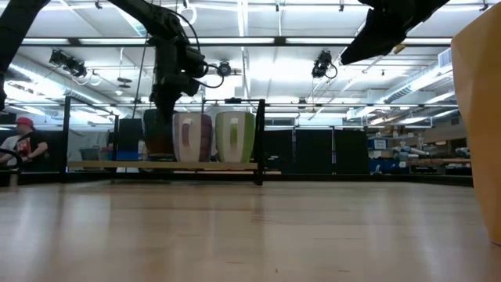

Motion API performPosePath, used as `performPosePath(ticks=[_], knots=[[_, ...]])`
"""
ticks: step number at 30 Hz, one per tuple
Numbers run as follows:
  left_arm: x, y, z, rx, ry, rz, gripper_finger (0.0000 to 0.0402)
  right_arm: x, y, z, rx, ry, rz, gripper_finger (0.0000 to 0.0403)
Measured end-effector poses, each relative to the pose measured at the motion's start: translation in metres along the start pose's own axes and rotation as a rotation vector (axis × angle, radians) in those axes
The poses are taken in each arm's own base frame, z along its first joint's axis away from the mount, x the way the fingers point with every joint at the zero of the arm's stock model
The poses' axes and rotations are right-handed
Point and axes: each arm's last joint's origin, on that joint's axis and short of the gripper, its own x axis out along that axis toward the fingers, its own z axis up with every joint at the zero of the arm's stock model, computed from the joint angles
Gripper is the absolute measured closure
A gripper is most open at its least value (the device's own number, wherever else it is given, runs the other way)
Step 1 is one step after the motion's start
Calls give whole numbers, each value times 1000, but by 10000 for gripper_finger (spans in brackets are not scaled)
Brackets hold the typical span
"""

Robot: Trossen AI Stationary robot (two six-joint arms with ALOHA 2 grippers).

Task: Place coffee mugs
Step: Put the dark blue patterned mug on the shelf

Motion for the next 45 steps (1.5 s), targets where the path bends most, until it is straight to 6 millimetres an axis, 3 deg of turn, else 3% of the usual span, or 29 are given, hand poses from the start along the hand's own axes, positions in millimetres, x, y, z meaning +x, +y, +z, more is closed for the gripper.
performPosePath(ticks=[11,35,45], knots=[[21,-1,-5,1,35,-5,358,0,0,1,2,-6,2,252],[21,-1,-4,28,22,-6,351,0,1,2,5,-18,21,252],[21,-11,-3,49,46,-13,349,0,1,2,5,-18,21,252]])
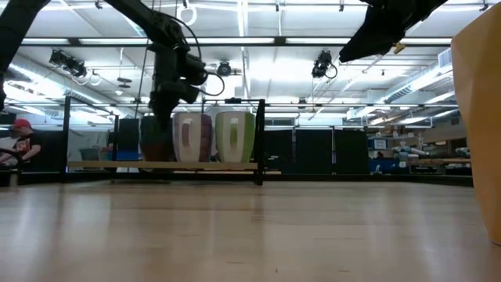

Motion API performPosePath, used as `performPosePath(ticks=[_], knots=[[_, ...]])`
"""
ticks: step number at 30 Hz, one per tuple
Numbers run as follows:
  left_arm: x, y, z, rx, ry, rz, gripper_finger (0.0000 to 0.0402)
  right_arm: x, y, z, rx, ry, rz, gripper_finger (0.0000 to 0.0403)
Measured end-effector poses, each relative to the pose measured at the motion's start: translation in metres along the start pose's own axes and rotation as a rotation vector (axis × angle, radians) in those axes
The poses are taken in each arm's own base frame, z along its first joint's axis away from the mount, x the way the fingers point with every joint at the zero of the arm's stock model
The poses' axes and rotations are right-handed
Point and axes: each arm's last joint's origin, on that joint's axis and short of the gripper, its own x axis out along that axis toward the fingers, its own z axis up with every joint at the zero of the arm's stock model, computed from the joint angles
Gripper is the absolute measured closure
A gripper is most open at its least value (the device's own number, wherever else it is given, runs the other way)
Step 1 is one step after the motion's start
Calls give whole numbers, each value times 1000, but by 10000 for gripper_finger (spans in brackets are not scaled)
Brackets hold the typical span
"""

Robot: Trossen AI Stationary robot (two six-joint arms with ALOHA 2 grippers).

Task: Place coffee mugs
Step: Put the dark blue patterned mug on the shelf

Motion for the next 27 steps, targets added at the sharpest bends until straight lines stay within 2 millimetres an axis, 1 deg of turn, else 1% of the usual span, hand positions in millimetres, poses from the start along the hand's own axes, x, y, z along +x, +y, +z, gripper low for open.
performPosePath(ticks=[5,12,15,19,27], knots=[[0,-2,2,18,-5,24,344,0,0,0,0,0,0,252],[0,-3,2,19,3,36,296,0,0,0,0,0,0,252],[0,-3,0,21,17,31,283,0,0,0,0,0,0,252],[-1,-4,-1,22,31,27,279,0,0,0,0,0,0,252],[-19,-10,-9,32,-17,42,279,0,0,0,3,0,0,252]])
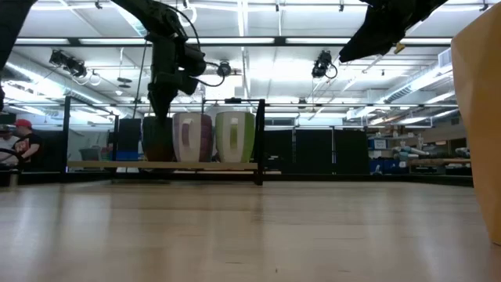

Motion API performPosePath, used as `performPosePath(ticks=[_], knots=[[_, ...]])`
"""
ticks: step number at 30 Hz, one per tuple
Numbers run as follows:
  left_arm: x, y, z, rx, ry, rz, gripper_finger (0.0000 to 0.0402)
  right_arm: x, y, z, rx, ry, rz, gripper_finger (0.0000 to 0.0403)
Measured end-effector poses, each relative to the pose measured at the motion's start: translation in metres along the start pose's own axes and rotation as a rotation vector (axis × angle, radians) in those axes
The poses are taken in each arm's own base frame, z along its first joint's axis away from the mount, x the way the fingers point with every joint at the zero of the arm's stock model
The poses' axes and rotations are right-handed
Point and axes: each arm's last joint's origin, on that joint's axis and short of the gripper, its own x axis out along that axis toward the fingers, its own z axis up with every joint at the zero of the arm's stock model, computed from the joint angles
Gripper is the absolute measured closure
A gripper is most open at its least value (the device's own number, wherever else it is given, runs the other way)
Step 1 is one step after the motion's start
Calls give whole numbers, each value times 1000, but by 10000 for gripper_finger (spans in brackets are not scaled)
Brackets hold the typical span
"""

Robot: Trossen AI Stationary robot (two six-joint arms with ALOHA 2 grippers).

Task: Place coffee mugs
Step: Put the dark blue patterned mug on the shelf

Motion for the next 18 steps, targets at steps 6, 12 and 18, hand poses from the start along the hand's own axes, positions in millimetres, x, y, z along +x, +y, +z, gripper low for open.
performPosePath(ticks=[6,12,18], knots=[[-3,-2,-2,-9,4,-3,279,0,0,1,3,-6,2,252],[-4,-4,-2,-24,9,-6,278,0,0,1,4,-6,8,252],[-18,-2,2,-57,-42,7,278,0,0,1,4,-6,8,252]])
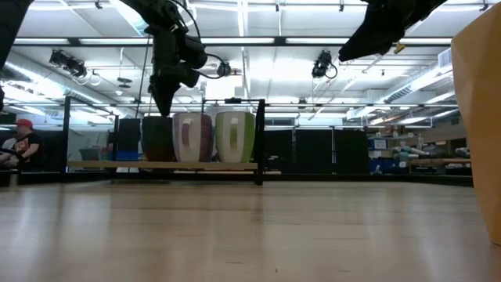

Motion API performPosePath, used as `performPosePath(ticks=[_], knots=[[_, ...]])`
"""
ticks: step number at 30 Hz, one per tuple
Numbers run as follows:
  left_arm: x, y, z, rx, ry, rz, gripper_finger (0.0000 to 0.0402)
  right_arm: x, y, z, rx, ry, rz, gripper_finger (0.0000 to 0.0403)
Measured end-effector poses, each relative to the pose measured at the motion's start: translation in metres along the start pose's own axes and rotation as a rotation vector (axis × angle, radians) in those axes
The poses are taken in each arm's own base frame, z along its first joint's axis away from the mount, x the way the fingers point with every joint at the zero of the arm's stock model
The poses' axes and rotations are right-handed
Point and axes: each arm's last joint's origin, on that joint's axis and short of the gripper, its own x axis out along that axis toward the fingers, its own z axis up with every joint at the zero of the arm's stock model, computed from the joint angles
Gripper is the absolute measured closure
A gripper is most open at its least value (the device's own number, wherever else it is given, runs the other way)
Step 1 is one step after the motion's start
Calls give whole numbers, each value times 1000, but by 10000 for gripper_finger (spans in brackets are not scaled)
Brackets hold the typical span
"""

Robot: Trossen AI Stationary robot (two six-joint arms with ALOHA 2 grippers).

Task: Place coffee mugs
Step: Put the dark blue patterned mug on the shelf, then put the light blue mug on the shelf

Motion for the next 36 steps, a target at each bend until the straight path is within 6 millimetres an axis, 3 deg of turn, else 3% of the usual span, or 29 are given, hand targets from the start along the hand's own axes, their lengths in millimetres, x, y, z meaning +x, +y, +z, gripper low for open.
performPosePath(ticks=[10,22,28,36], knots=[[-6,-1,-2,20,5,-1,278,0,1,0,18,2,19,252],[-39,-10,-23,89,-68,-77,278,0,1,1,13,-5,20,252],[-62,-42,-23,345,-295,-298,278,4,-2,-3,-48,-8,-14,252],[-74,-108,-2,544,-503,-398,278,19,-3,-32,-20,24,-30,252]])
